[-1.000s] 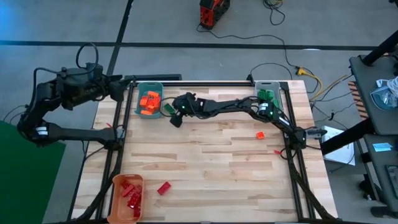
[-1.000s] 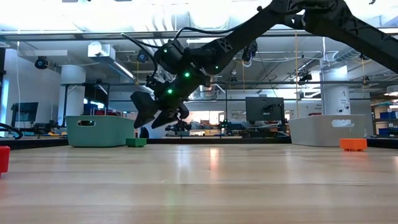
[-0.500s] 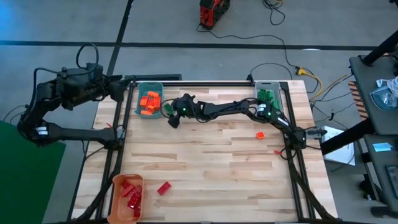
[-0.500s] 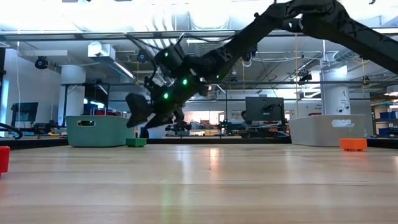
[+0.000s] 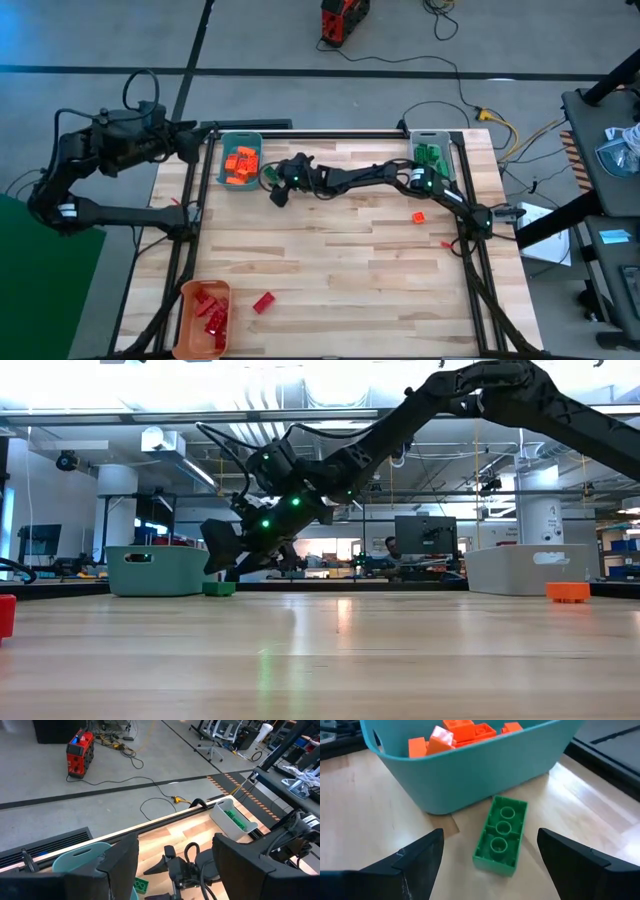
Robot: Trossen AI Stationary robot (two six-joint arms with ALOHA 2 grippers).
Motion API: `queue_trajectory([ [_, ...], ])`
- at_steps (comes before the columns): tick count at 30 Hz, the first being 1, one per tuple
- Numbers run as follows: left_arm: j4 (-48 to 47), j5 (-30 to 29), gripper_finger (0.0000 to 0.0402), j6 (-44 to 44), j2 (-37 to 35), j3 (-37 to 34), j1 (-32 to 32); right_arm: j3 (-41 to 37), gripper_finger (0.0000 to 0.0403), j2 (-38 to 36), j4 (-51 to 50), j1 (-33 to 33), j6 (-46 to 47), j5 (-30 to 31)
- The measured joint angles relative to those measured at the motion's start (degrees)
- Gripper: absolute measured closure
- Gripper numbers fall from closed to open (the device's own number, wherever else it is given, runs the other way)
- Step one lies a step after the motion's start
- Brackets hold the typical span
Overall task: Sort blocks
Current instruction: Put the green game piece into the gray bin
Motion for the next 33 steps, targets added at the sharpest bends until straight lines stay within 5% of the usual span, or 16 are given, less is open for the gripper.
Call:
queue_trajectory([
  [19,0.0,0.0,0.0173,-0.2,0.1,0.0,0.0,0.0,0.0095,3.6,2.7,-0.1,4.0,2.9],
  [33,-0.4,0.0,0.0173,-0.4,0.1,0.0,0.0,0.0,0.0164,3.7,3.0,-0.6,3.2,2.4],
])
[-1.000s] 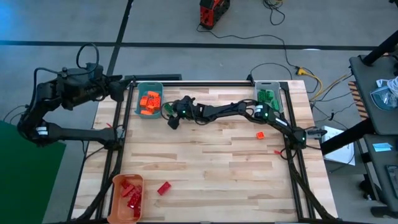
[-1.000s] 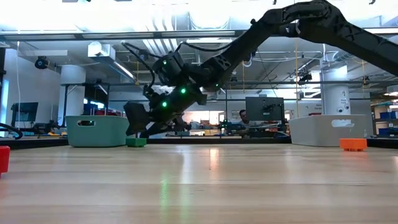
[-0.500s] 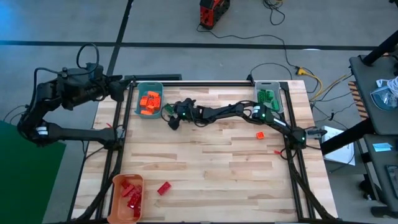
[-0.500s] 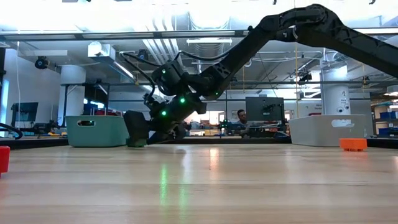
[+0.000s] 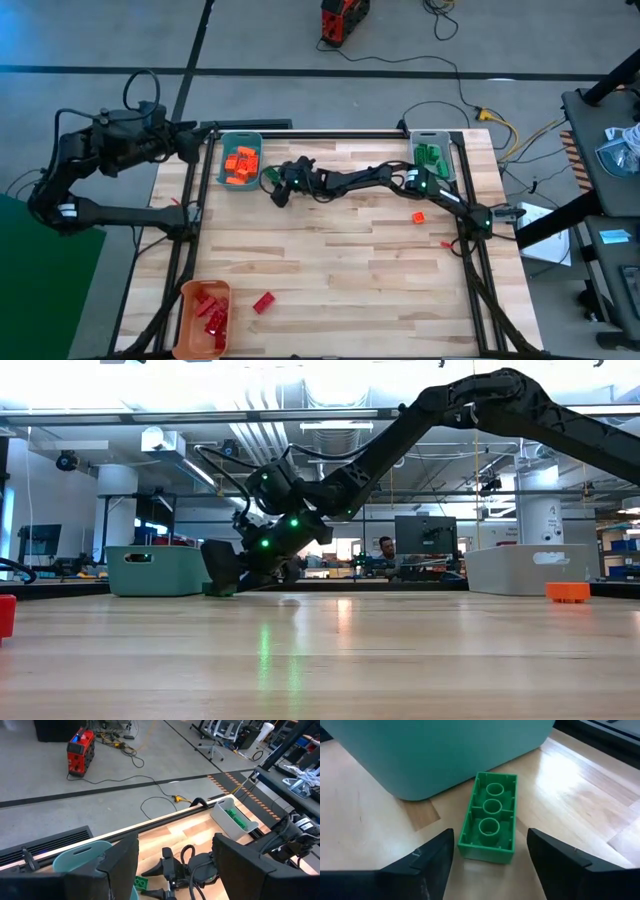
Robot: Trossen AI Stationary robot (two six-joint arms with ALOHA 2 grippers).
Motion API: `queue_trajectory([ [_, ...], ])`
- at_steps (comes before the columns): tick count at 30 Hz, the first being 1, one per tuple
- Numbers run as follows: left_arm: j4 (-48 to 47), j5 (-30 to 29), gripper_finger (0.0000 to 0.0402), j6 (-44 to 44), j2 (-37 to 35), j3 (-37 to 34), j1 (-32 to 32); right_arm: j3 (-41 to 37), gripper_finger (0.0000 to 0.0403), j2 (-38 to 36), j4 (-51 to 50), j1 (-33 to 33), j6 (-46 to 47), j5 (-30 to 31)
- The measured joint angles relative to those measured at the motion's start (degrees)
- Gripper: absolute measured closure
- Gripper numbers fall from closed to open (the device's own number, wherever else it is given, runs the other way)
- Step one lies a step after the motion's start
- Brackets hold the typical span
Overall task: Sort blocks
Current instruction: Put the green game piece into the gray bin
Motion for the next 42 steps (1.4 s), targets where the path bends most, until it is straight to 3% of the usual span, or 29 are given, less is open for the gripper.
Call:
queue_trajectory([
  [18,-1.2,0.0,0.0173,0.0,0.0,0.0,0.0,0.0,0.0265,0.0,0.0,0.0,-2.5,0.0],
  [27,-1.2,0.0,0.0173,0.0,0.0,0.0,0.0,0.0,0.0249,0.0,0.0,0.0,-4.0,0.0],
  [33,-1.2,0.0,0.0173,0.0,0.0,0.0,0.0,0.0,0.0267,0.0,0.0,-0.1,-4.7,0.0],
  [42,-1.3,0.0,0.0173,0.0,0.0,0.0,0.0,0.0,0.0254,-1.6,-2.4,-0.4,-5.4,0.4],
])
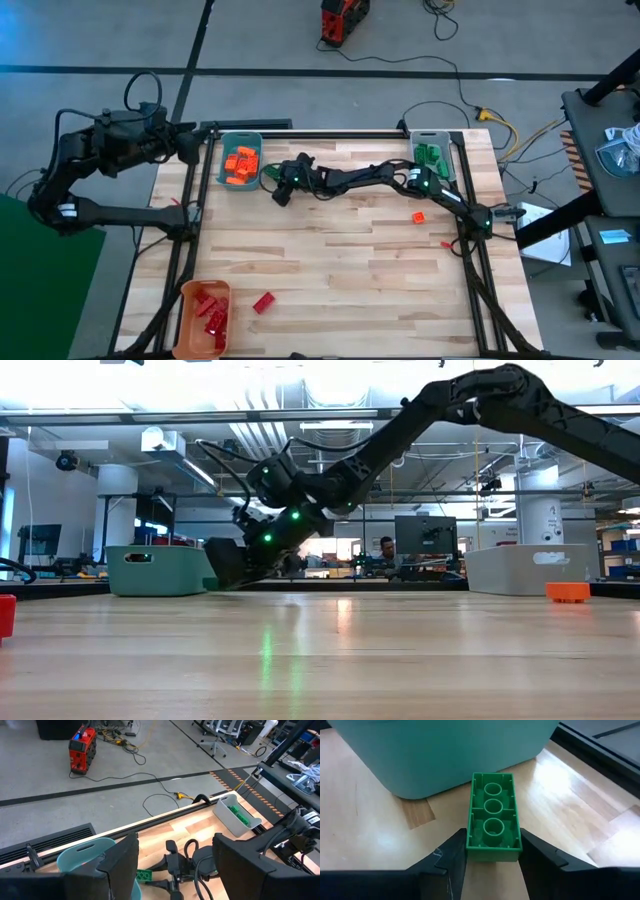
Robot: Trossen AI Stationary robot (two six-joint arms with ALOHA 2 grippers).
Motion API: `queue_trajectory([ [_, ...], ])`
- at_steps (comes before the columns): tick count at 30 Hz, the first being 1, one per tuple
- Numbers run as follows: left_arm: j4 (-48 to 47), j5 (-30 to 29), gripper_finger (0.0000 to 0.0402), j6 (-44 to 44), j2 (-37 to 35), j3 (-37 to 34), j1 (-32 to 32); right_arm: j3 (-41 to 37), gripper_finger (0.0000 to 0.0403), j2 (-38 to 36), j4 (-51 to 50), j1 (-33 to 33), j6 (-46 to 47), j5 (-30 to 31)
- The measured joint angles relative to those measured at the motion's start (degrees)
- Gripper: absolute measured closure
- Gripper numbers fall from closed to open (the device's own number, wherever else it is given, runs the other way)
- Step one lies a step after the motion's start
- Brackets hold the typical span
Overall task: Sort blocks
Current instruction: Put the green game piece into the gray bin
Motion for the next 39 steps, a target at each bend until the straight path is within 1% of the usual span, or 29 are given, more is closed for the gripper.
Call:
queue_trajectory([
  [5,0.0,0.0,0.0173,0.0,0.0,0.0,0.0,0.0,0.0267,-1.9,-1.1,-0.3,-1.4,0.1],
  [8,0.0,0.0,0.0173,0.0,0.0,0.0,0.0,0.0,0.0267,-3.2,-2.6,-0.4,-2.4,0.1],
  [13,0.0,0.0,0.0173,-0.3,0.0,0.0,0.0,0.0,0.0255,-6.0,-9.3,-0.4,-3.7,0.9],
  [19,0.2,-0.1,0.0173,-0.4,0.1,0.0,0.0,0.0,0.0267,-10.5,-19.4,-0.5,-6.9,1.6],
  [24,0.4,-0.1,0.0173,-0.4,0.4,0.0,0.0,0.0,0.0264,-14.5,-26.9,-0.6,-9.5,1.6],
  [26,0.4,-0.1,0.0173,-0.4,0.5,0.0,0.0,-1.1,0.0259,-16.5,-28.3,-0.7,-9.7,1.5],
  [30,0.4,-0.1,0.0173,-0.4,0.5,0.0,0.0,-7.0,0.0262,-22.4,-26.4,-1.2,-8.5,1.3],
  [34,0.5,-0.2,0.0173,-0.4,0.5,0.0,0.0,-16.9,0.0267,-30.9,-22.8,-2.1,-7.5,1.7],
  [36,0.5,-0.2,0.0173,-0.4,0.6,0.0,0.0,-22.5,0.0265,-35.2,-20.9,-2.6,-6.8,2.8],
  [39,0.6,-0.7,0.0173,-0.4,0.9,0.0,0.0,-30.5,0.026,-41.8,-19.1,-3.4,-4.3,6.0],
])
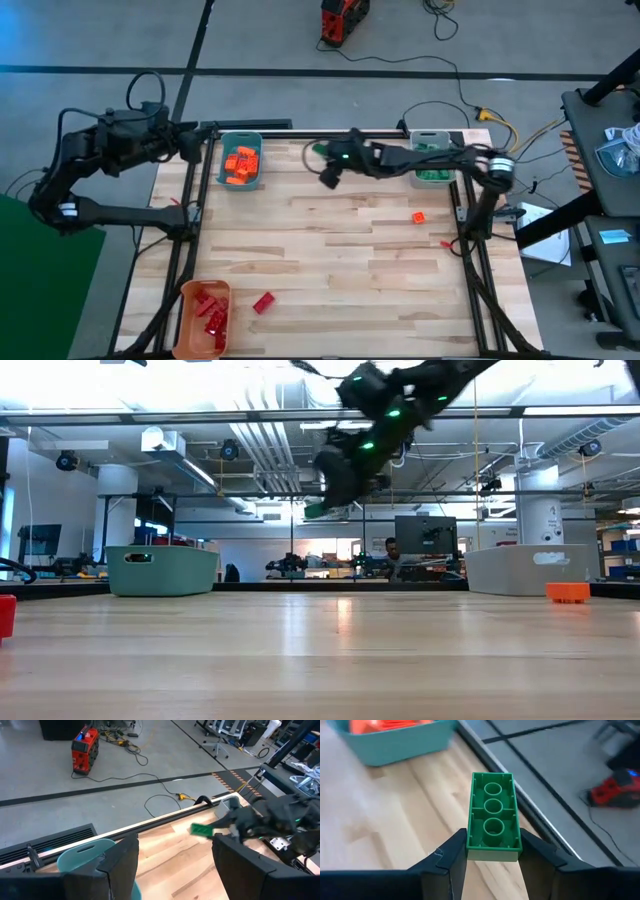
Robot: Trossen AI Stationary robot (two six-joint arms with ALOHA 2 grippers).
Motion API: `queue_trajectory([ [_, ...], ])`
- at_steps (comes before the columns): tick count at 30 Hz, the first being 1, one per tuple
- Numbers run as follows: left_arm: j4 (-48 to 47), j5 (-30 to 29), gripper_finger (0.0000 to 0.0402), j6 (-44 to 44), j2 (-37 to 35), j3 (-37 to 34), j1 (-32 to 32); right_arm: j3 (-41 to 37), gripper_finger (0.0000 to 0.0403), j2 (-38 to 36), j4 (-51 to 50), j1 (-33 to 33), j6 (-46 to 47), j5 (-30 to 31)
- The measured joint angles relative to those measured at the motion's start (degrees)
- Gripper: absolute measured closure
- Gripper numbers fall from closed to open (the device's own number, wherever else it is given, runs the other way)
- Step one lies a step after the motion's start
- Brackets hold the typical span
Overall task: Sort blocks
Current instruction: Put the green game piece into the gray bin
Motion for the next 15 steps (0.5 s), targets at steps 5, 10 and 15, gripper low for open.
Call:
queue_trajectory([
  [5,0.4,-0.7,0.0173,0.0,0.8,0.0,0.0,-11.0,0.0266,-9.7,2.2,-1.5,5.0,4.4],
  [10,0.5,-0.8,0.0173,0.0,1.8,0.0,0.0,-19.4,0.0264,-18.3,3.0,-2.5,10.7,11.7],
  [15,0.6,-0.8,0.0173,0.0,2.5,0.0,0.0,-25.9,0.0261,-26.2,2.6,-3.8,17.1,17.2],
])
